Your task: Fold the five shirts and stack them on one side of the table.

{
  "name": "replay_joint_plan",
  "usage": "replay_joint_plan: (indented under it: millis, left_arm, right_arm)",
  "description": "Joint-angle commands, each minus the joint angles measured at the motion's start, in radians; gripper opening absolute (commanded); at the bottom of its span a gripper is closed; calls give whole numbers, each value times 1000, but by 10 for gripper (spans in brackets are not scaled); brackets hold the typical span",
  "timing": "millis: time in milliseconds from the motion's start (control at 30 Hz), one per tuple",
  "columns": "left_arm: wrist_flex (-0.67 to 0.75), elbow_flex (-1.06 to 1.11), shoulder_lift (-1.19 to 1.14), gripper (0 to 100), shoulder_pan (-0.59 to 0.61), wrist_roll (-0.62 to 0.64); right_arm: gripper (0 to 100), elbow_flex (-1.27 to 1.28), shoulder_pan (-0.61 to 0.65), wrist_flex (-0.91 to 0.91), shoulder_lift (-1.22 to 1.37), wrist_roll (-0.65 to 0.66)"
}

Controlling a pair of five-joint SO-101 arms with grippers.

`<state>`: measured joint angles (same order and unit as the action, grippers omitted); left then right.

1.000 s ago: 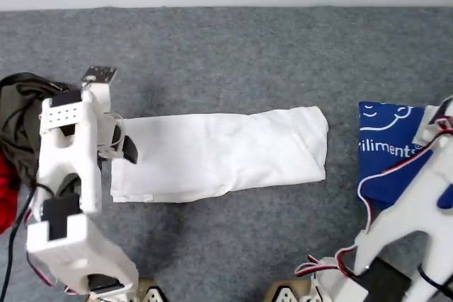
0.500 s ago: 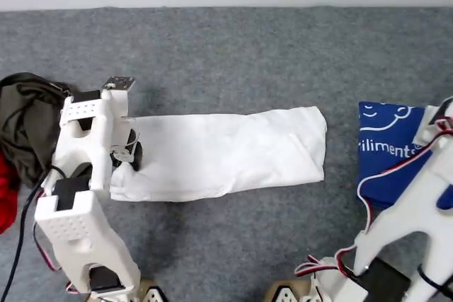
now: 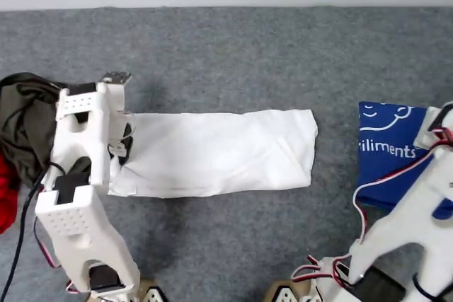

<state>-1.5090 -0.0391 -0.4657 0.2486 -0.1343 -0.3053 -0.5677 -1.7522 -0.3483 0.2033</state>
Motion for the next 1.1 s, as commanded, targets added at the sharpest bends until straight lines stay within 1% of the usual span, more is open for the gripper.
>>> replay_joint_plan:
  millis: [0, 133, 233, 333, 433, 567, 733, 867, 933, 1067]
  left_arm:
    - [-98, -108, 138, 13, -12, -9]
    - [-166, -137, 279, 13, -89, -9]
    - [-201, -137, 339, 13, -184, -9]
    - [-207, -137, 362, 13, -290, -8]
    - [-196, -137, 361, 13, -393, 2]
    - [-118, -142, 361, 13, -512, 54]
    - [-84, -183, 361, 13, -683, 55]
    - [-48, -205, 359, 13, -764, 72]
    - [-20, -209, 359, 13, -783, 94]
    - [12, -211, 345, 13, -804, 97]
  right_arm:
    - [9, -44, -10, -38, -33, -5]
    - [9, -44, -10, -38, -27, -9]
    - [9, -43, -10, -38, -25, -11]
    - [9, -3, -8, -38, -28, -12]
    - [9, 55, -8, -38, -35, -12]
    - [9, 98, -10, -38, -48, -12]
    - [9, 138, -5, -31, -102, -12]
    - [9, 196, -8, -28, -130, -8]
    - [9, 224, -8, -28, -148, -6]
    - [9, 262, -8, -27, -179, -6]
